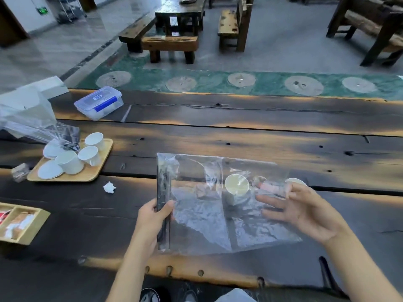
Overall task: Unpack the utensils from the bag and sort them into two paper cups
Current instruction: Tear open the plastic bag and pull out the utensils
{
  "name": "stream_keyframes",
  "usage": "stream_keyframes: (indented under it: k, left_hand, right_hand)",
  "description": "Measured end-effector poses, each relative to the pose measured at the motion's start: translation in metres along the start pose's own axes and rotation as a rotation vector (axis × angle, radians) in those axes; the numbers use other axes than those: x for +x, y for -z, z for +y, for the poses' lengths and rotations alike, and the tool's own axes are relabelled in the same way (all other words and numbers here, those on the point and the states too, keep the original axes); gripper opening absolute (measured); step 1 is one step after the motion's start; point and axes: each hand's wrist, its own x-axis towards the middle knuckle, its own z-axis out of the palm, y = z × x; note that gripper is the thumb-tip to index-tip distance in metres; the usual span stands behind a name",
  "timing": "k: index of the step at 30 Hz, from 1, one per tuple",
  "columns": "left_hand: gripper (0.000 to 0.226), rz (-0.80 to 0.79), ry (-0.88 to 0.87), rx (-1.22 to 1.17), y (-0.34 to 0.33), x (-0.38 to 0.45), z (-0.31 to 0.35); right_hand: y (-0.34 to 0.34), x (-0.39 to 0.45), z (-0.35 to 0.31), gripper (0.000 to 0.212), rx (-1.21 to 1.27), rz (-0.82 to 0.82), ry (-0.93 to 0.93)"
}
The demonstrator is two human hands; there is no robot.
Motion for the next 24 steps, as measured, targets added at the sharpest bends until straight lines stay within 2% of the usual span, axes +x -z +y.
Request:
stream_keyframes:
  k: [2, 3, 4, 7, 8, 10, 12, 13, 16, 18, 20, 22, 24]
  left_hand:
    - [0.02, -0.073, -0.008, -0.056, -0.002, -0.003, 0.005]
    - [0.02, -0.118, -0.011, -0.082, -0.003, -0.005, 0.007]
    - [0.02, -0.159, -0.012, -0.095, -0.003, -0.007, 0.009]
    - [0.019, -0.267, -0.028, -0.09, -0.004, -0.01, 0.011]
    - [0.02, -0.29, -0.029, -0.089, -0.006, -0.01, 0.012]
    - [0.023, -0.33, -0.023, -0.102, -0.014, -0.013, 0.014]
    - [0.026, -0.359, -0.011, -0.129, -0.023, -0.017, 0.014]
    - [0.026, -0.366, -0.003, -0.136, -0.028, -0.019, 0.014]
    - [0.025, -0.34, -0.002, -0.119, -0.042, -0.027, 0.014]
    - [0.03, -0.286, -0.028, -0.087, -0.047, -0.029, 0.011]
    - [0.033, -0.232, -0.041, -0.04, -0.05, -0.031, 0.008]
    - [0.03, -0.175, -0.038, 0.003, -0.052, -0.032, 0.005]
    - [0.023, -0.126, -0.041, 0.04, -0.055, -0.035, 0.004]
  right_hand:
    - [0.003, -0.001, 0.003, 0.024, 0.151, -0.098, -0.064]
    - [0.0, -0.003, 0.003, 0.029, 0.128, -0.098, -0.119]
    - [-0.005, -0.002, 0.003, 0.03, 0.035, -0.098, -0.185]
    - [-0.015, 0.007, 0.004, 0.036, -0.496, -0.019, -0.338]
    - [-0.02, 0.018, 0.009, 0.039, -0.51, -0.023, -0.381]
    - [-0.032, 0.033, 0.022, 0.049, -0.441, -0.169, -0.43]
    - [-0.042, 0.052, 0.045, 0.058, -0.24, -0.167, -0.497]
    - [-0.038, 0.064, 0.062, 0.058, -0.204, -0.127, -0.454]
    - [-0.045, 0.086, 0.105, 0.048, -0.417, 0.168, -0.073]
    - [-0.055, 0.094, 0.118, 0.047, -0.446, 0.267, 0.056]
    - [-0.058, 0.101, 0.124, 0.055, -0.482, 0.363, 0.111]
    - [-0.058, 0.109, 0.132, 0.06, -0.48, 0.364, 0.099]
    - [-0.059, 0.113, 0.14, 0.044, -0.371, 0.314, 0.057]
